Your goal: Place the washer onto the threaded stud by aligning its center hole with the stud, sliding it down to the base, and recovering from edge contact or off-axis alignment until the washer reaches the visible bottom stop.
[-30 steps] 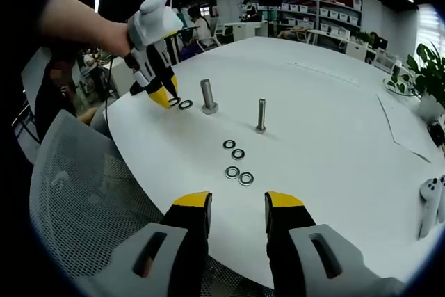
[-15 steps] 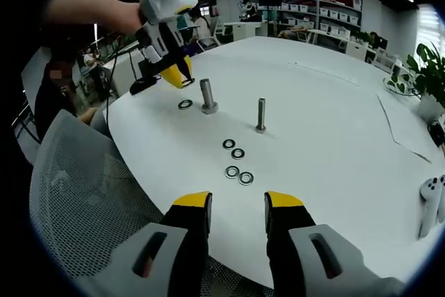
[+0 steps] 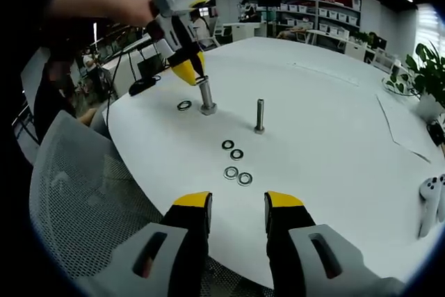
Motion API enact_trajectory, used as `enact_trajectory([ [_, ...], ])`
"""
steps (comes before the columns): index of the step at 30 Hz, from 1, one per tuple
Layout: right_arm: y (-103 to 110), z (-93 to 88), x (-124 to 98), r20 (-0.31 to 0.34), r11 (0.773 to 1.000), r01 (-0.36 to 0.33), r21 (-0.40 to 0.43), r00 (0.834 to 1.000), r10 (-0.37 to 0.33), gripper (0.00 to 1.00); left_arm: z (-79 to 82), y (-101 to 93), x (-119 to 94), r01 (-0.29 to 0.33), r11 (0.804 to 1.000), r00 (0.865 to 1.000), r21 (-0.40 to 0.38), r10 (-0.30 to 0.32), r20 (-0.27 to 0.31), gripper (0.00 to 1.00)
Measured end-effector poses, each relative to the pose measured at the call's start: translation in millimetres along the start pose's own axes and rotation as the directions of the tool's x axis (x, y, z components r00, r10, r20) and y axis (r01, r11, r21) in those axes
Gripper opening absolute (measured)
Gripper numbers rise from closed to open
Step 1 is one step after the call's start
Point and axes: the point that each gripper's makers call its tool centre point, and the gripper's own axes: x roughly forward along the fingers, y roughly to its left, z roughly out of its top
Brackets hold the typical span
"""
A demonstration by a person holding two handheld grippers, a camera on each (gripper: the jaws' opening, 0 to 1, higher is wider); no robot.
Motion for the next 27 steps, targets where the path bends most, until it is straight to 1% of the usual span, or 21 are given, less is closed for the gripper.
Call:
enact_trajectory([
  [2,0,0.3,0,0.001,1.0,0.001,0.001,1.0,-0.001,0.33,0.9,0.6,0,-0.008,1.0,1.0,0.007,0.008,0.001,0.19],
  [5,0,0.6,0,0.003,1.0,0.001,0.001,1.0,-0.001,0.33,-0.3,1.2,3,-0.004,1.0,1.0,0.008,0.004,-0.011,0.19],
  [9,-1,0.9,0,0.005,1.0,0.003,0.003,1.0,-0.003,0.33,3.0,0.0,6,0.002,1.0,1.0,0.016,-0.002,-0.009,0.19],
  [11,-1,0.9,0,0.006,1.0,0.004,0.005,1.0,-0.004,0.33,2.1,-0.5,8,0.0,0.999,1.0,0.039,0.001,-0.026,0.19],
  [16,-2,0.9,0,0.006,1.0,0.005,0.003,1.0,-0.005,0.33,1.0,0.4,15,0.004,0.999,0.999,0.049,-0.002,-0.044,0.19],
  [18,-2,1.0,0,0.007,1.0,0.005,0.005,1.0,-0.005,0.33,-0.4,-0.1,18,0.004,0.998,0.998,0.071,0.0,-0.055,0.19],
  [27,-3,1.0,0,0.006,1.0,0.008,0.005,1.0,-0.008,0.33,-4.1,-0.1,36,0.012,0.994,0.996,0.108,-0.002,-0.093,0.19],
])
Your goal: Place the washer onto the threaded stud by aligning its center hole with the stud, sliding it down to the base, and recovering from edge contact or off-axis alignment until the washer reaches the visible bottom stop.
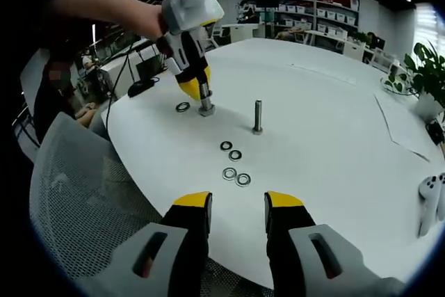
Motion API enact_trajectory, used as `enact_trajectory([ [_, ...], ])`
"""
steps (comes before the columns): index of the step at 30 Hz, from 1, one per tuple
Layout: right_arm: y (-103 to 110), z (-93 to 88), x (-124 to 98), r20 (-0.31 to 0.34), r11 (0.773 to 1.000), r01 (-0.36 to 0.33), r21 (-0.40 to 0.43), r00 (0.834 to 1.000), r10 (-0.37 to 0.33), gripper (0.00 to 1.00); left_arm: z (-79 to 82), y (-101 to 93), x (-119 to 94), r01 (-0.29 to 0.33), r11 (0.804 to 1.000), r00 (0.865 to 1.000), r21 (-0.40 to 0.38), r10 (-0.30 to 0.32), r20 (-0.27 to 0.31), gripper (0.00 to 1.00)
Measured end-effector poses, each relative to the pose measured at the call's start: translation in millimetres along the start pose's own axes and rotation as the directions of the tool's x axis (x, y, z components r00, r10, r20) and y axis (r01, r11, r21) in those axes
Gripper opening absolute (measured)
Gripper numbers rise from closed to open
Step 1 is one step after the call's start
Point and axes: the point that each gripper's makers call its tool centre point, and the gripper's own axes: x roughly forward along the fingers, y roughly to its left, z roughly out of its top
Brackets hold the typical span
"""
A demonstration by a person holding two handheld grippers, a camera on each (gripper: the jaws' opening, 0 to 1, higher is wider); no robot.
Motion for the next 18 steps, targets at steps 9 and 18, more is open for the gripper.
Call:
enact_trajectory([
  [9,0,-1.0,0,-0.005,1.0,0.003,0.001,1.0,-0.003,0.33,-4.7,-0.1,12,0.017,1.0,0.999,0.02,-0.017,-0.036,0.19],
  [18,0,-1.4,0,-0.005,1.0,0.005,0.003,1.0,-0.005,0.33,-6.7,-0.6,18,0.026,1.0,0.999,0.011,-0.025,-0.035,0.19],
])
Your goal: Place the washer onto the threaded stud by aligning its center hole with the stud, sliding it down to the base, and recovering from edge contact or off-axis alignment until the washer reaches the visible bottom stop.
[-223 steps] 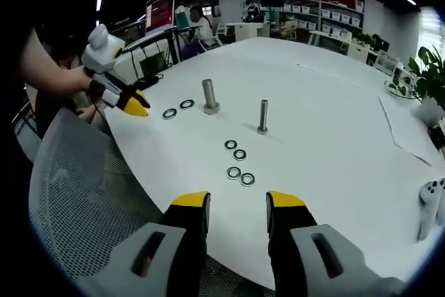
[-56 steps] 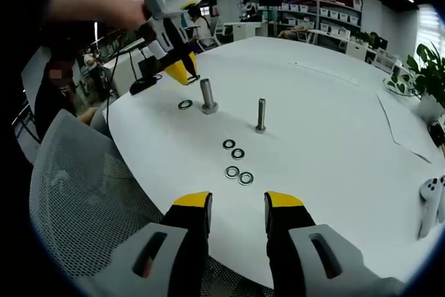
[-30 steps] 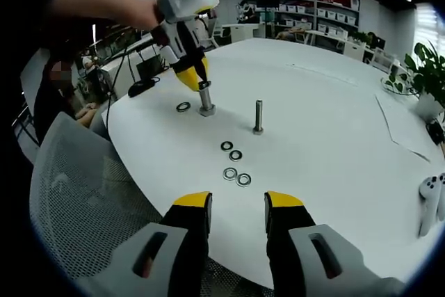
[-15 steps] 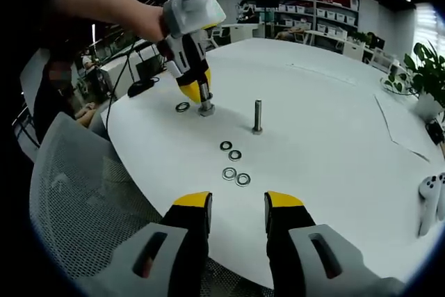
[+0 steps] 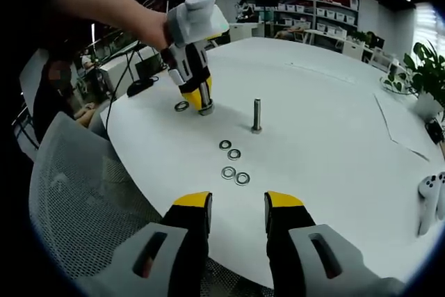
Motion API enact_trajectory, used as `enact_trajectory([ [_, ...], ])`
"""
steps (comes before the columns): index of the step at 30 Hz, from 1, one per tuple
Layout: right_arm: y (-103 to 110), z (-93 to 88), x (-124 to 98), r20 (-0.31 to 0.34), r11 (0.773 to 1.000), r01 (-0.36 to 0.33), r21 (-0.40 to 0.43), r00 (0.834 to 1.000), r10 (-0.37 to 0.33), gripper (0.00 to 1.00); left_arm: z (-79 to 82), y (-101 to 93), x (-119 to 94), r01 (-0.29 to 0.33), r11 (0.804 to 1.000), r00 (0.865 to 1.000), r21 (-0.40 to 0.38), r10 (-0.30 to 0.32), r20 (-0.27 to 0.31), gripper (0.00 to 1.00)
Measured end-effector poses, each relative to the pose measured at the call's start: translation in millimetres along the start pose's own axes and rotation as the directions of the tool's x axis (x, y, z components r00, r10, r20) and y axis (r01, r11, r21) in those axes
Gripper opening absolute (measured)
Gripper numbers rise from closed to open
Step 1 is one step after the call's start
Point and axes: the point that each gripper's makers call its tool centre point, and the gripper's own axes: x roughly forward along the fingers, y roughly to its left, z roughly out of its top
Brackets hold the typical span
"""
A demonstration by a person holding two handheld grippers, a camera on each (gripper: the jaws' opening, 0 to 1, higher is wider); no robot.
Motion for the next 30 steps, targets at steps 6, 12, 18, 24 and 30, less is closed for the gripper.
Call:
enact_trajectory([
  [6,0,0.7,0,0.006,1.0,0.0,-0.005,1.0,0.0,0.33,0.9,-0.9,3,-0.001,1.0,1.0,0.02,0.001,0.009,0.2],
  [12,-1,0.2,0,0.003,1.0,0.006,-0.001,1.0,-0.006,0.33,-0.4,1.8,4,0.017,1.0,1.0,-0.005,-0.017,0.024,0.21],
  [18,-2,0.6,0,0.004,1.0,0.008,0.003,1.0,-0.008,0.33,-0.1,3.6,1,0.006,0.999,0.999,-0.043,-0.005,0.038,0.25],
  [24,-3,0.2,0,0.002,1.0,0.013,0.005,1.0,-0.013,0.33,0.0,2.3,-3,0.01,0.997,0.998,-0.076,-0.005,0.063,0.25],
  [30,-3,-0.3,0,0.0,1.0,0.015,0.003,1.0,-0.015,0.33,-6.8,2.4,-7,0.002,0.995,0.997,-0.105,0.006,0.072,0.28],
])
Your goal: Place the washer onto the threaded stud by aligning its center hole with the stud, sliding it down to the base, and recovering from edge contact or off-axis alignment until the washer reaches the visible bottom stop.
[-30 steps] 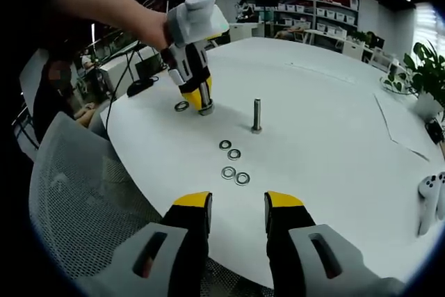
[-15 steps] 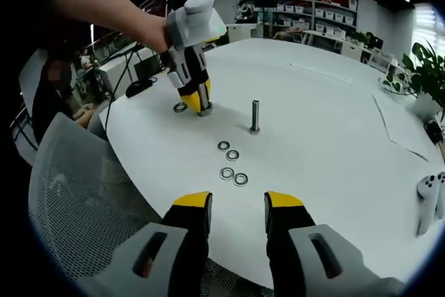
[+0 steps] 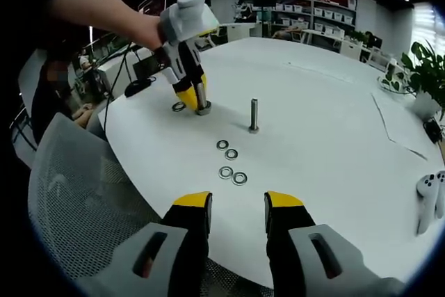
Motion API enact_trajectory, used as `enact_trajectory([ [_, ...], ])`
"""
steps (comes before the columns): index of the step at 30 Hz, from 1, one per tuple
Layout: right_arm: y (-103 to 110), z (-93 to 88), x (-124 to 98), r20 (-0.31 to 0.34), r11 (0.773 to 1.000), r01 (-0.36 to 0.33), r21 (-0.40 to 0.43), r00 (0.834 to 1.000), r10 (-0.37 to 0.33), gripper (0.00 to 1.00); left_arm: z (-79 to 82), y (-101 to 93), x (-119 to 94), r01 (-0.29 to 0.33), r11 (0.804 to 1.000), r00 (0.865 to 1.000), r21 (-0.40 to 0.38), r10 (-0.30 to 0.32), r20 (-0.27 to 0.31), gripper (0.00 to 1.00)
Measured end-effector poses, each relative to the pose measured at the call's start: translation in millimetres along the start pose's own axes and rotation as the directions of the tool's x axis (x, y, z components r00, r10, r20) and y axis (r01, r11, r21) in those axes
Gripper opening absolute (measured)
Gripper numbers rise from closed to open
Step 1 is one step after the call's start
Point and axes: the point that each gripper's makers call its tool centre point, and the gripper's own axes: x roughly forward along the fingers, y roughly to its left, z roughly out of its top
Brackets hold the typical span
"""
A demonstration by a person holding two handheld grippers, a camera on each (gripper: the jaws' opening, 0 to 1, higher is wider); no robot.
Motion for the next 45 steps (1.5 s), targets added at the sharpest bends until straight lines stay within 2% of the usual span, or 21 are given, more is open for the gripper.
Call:
enact_trajectory([
  [5,0,-0.7,0,-0.003,1.0,0.0,0.0,1.0,0.0,0.33,-6.2,0.7,-1,-0.006,1.0,1.0,-0.007,0.006,-0.003,0.32],
  [18,-1,-1.9,0,-0.007,1.0,0.003,0.0,1.0,-0.003,0.33,-22.9,4.4,-3,-0.011,0.998,1.0,-0.062,0.01,-0.02,0.34],
  [26,-1,-1.1,0,-0.002,1.0,0.003,0.002,1.0,-0.003,0.33,-28.5,4.5,0,-0.012,0.998,0.999,-0.064,0.01,-0.039,0.35],
  [45,0,-1.0,0,-0.004,1.0,-0.003,0.001,1.0,0.003,0.33,-61.6,11.6,2,-0.026,0.991,0.997,-0.128,0.015,-0.082,0.38],
])
